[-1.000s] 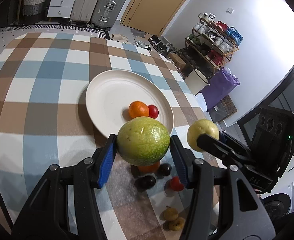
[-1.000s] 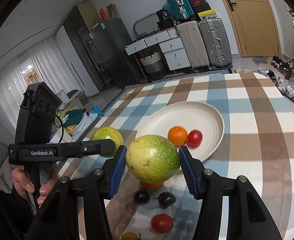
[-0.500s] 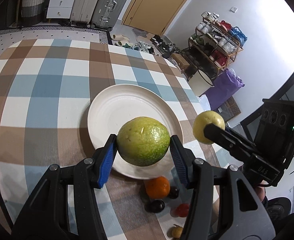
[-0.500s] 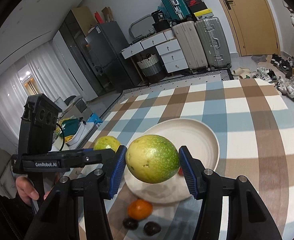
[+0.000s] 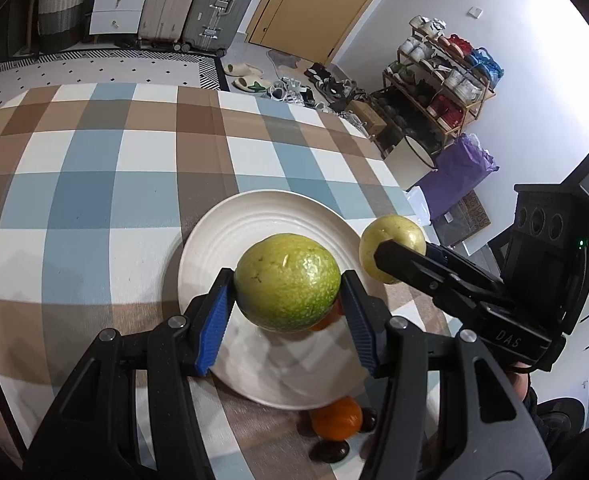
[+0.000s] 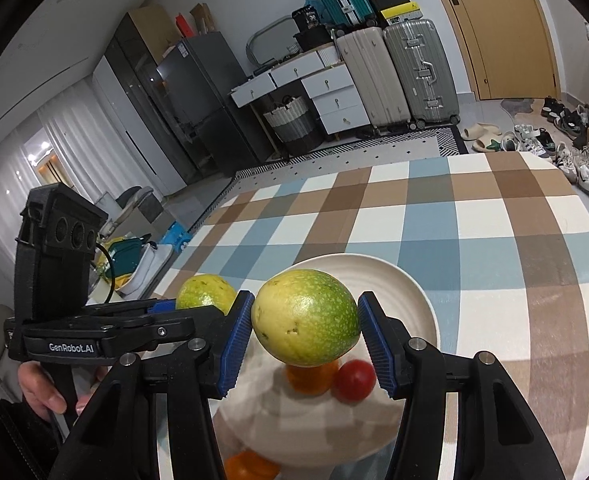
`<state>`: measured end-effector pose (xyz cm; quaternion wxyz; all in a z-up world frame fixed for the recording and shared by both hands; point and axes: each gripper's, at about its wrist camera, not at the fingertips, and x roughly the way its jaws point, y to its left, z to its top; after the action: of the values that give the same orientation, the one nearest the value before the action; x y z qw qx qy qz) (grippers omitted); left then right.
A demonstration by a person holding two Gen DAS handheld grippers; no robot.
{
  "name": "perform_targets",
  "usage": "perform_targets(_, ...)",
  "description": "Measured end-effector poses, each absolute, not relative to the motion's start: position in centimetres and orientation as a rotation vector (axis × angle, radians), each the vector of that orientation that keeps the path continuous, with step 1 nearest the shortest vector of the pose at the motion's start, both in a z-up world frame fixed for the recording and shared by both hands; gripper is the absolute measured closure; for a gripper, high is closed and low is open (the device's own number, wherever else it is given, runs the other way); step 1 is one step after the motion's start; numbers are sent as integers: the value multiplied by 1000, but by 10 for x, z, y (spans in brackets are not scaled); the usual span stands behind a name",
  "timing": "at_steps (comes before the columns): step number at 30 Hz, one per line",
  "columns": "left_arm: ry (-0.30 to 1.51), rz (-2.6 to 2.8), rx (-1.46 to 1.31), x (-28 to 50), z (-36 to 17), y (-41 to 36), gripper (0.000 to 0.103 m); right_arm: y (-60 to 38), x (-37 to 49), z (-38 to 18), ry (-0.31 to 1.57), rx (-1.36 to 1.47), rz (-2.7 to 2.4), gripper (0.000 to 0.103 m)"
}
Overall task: Organize fruits
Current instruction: 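Carry pomelo and passion fruit onto the plate and open both tools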
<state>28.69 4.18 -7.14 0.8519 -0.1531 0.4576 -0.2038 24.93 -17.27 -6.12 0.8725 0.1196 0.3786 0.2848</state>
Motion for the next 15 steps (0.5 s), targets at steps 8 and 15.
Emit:
perform_targets(8,995,-438,-311,310,-92,34,52,-168,268,-88,838,242,571,49)
perform_targets(15,1020,-455,-289,321,-107,22,52,-164,272,-98,858,224,562,48)
